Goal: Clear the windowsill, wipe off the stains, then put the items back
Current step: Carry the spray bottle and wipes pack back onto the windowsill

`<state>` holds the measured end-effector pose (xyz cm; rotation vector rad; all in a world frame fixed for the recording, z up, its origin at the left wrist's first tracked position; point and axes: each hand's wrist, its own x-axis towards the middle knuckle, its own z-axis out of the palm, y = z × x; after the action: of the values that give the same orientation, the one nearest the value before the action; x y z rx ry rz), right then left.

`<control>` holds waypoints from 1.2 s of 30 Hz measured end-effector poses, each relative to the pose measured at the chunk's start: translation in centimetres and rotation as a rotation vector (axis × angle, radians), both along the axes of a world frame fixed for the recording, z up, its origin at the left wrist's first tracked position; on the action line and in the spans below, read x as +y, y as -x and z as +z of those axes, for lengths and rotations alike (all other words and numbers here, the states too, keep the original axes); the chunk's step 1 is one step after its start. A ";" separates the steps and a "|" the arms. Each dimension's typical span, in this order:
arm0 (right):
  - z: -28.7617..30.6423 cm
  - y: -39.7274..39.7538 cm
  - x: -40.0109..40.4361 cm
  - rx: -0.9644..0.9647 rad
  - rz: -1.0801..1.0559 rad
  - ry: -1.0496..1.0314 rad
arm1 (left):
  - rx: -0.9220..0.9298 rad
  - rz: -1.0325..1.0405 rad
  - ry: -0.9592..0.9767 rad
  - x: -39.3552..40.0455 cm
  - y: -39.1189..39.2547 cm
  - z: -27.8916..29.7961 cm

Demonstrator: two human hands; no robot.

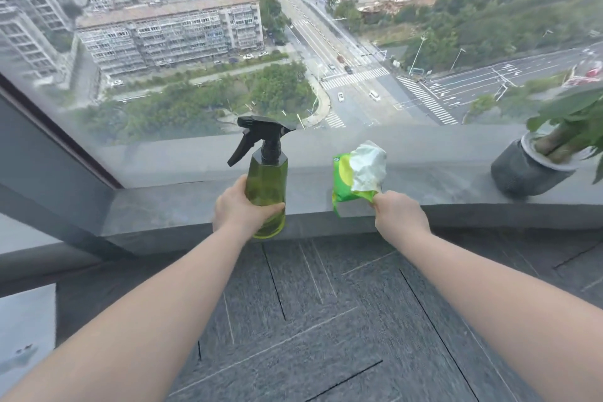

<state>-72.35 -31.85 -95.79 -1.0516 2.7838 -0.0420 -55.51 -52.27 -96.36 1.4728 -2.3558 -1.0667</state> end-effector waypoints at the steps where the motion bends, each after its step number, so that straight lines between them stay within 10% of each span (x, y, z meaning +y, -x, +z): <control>1: -0.5 0.0 -0.4 0.002 -0.004 0.006 | 0.008 0.003 -0.006 -0.2 0.0 -0.6; 22: -6.2 3.0 -1.4 -0.089 -0.171 -0.012 | 0.111 0.076 -0.092 -3.0 3.3 -4.6; 36: -5.5 3.4 -1.2 -0.161 -0.244 -0.052 | -0.241 -0.005 -0.027 -1.8 2.7 -3.7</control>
<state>-75.78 -33.01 -101.33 -0.6603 2.7324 -0.0800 -58.18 -54.09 -100.08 1.6925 -2.5121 -0.9742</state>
